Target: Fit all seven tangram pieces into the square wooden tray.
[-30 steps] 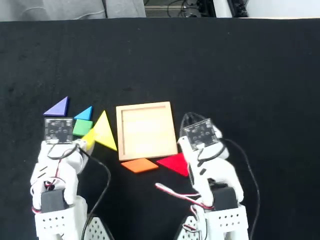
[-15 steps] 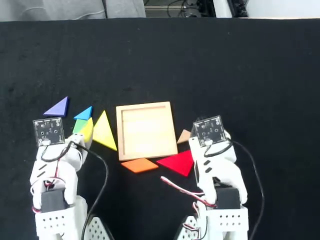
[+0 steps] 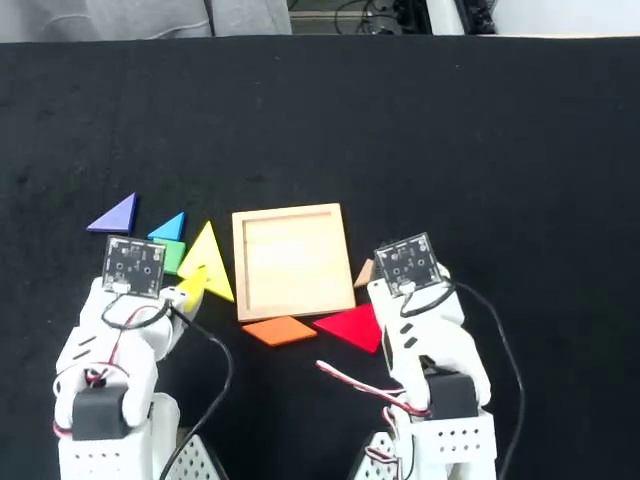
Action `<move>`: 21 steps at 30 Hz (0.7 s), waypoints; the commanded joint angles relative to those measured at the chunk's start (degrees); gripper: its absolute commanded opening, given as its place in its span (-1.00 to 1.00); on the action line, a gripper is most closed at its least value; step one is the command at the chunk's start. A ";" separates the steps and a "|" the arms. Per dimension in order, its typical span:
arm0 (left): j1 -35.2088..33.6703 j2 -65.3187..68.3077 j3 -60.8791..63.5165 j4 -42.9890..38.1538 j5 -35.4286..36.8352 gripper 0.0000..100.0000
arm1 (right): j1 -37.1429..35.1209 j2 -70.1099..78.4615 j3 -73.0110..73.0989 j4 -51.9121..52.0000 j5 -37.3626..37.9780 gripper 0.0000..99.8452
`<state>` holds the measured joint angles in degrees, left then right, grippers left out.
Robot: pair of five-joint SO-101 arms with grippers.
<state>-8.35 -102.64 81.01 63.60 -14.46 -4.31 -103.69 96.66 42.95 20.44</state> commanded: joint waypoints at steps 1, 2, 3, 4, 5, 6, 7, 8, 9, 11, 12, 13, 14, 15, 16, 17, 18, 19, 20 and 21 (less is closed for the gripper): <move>-0.48 7.65 -2.15 -2.81 -0.79 -0.40 | -0.26 -4.35 -0.13 0.09 0.09 -0.96; -1.63 10.81 -3.03 -4.66 -0.62 -0.40 | -0.26 -4.35 -0.13 0.09 0.00 -0.96; -3.12 14.68 -4.44 -6.51 -0.62 -0.40 | -0.26 -4.35 -0.13 0.09 0.00 -0.96; -4.62 18.90 -6.46 -8.00 -0.79 -0.40 | -0.26 -4.35 -0.13 0.18 0.00 -0.96; -6.11 23.47 -9.01 -8.97 -0.88 -0.40 | -0.26 -4.26 -0.13 0.18 0.00 -0.96; -7.69 28.31 -12.26 -9.32 -1.23 -0.40 | -0.26 -4.00 -0.13 0.18 0.00 -0.96; -9.27 33.14 -15.78 -9.23 -2.46 -0.40 | -0.26 -4.00 -0.13 0.26 0.00 -0.96; -10.51 37.89 -19.38 -8.62 -4.22 -0.40 | -0.26 -4.00 -0.13 0.26 0.00 -0.96; -11.21 42.20 -22.99 -6.86 -5.89 -0.40 | -0.26 -4.00 -0.13 0.35 0.00 -0.96; -11.82 50.46 -29.93 -1.14 -8.97 -0.40 | -0.26 -4.00 -0.13 0.35 0.00 -0.96; -11.82 53.98 -32.92 2.11 -10.29 -0.40 | -0.26 -3.91 -0.13 0.35 0.00 -0.96; -11.65 57.14 -35.30 4.66 -11.52 -0.40 | -0.26 -3.91 -0.13 0.35 0.00 -0.96; -11.47 60.04 -37.58 6.95 -12.48 -0.40 | -0.26 -3.91 -0.13 0.35 0.09 -0.96; -10.86 62.77 -39.60 8.53 -12.84 -0.40 | -0.26 -3.91 -0.13 0.53 0.26 -0.96; -9.63 65.23 -41.10 9.58 -12.31 -0.40 | -0.35 -3.91 -0.13 1.32 0.44 -0.96; -8.31 67.52 -42.33 10.37 -10.73 -0.40 | -0.53 -3.91 -0.13 1.76 0.44 -0.96; -6.55 69.71 -43.12 10.90 -8.18 -0.40 | -0.53 -4.00 -0.13 1.93 0.44 -0.96; -4.44 71.47 -43.47 11.08 -4.84 -0.40 | -0.53 -4.00 -0.13 1.93 0.44 -0.96; -2.42 73.05 -43.65 11.08 -1.58 -0.40 | -0.53 -4.00 -0.13 2.02 0.44 -0.96; -0.66 74.37 -43.74 11.08 1.76 -0.39 | -0.53 -4.00 -0.13 2.11 0.44 -0.96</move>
<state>-15.56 -33.89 41.89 73.54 -22.90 -4.31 -103.69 96.66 44.79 20.44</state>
